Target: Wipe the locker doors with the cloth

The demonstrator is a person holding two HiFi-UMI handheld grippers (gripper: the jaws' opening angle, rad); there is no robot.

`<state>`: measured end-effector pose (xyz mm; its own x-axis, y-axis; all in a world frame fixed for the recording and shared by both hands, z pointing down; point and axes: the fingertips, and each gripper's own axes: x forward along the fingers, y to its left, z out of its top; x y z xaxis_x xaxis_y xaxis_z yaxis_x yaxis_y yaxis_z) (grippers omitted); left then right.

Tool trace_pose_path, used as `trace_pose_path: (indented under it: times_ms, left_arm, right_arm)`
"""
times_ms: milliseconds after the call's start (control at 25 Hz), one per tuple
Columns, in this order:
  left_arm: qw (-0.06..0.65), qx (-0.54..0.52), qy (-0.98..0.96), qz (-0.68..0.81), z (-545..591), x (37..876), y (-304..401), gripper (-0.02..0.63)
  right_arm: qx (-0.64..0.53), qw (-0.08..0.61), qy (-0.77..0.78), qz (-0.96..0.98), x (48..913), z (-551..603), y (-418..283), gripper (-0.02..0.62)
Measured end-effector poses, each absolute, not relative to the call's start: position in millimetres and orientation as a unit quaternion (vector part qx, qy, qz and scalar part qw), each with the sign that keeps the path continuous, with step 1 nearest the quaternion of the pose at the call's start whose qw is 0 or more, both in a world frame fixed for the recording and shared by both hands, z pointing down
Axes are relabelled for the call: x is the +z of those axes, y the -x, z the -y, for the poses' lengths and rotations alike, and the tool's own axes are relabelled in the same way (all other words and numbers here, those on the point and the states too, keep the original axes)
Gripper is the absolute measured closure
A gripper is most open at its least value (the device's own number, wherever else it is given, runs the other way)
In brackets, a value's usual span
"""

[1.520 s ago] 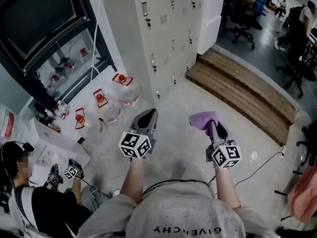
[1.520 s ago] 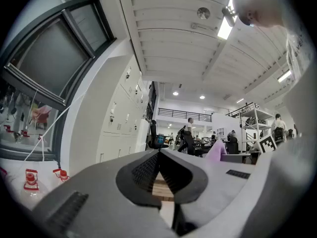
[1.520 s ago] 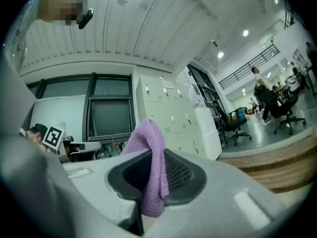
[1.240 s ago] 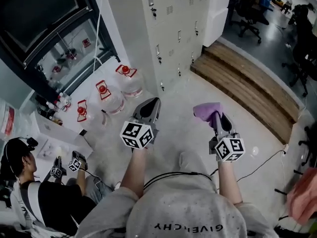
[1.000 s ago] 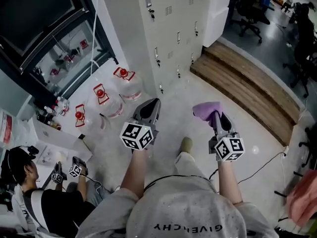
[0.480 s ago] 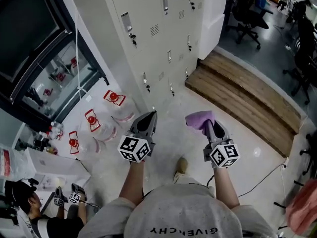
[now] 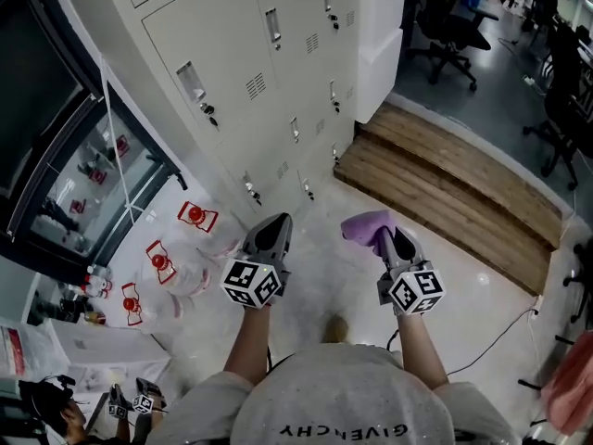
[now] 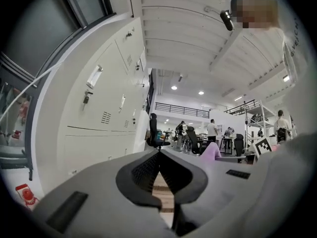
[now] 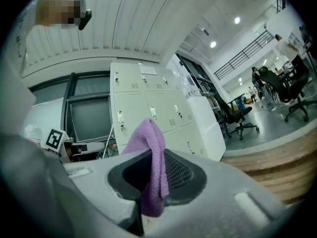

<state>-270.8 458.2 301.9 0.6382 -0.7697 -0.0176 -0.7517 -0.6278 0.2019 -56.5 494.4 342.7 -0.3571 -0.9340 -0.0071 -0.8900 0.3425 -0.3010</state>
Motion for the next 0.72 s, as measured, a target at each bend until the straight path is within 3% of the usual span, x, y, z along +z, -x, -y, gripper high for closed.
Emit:
trace_pose_path:
  times_ms: [720]
  left_arm:
    - [0.094,-0.036,-0.911,0.4,-358,321,226,0.607]
  right_arm:
    - [-0.147,0.105,0.587,-0.789,366,-415,2,0.544]
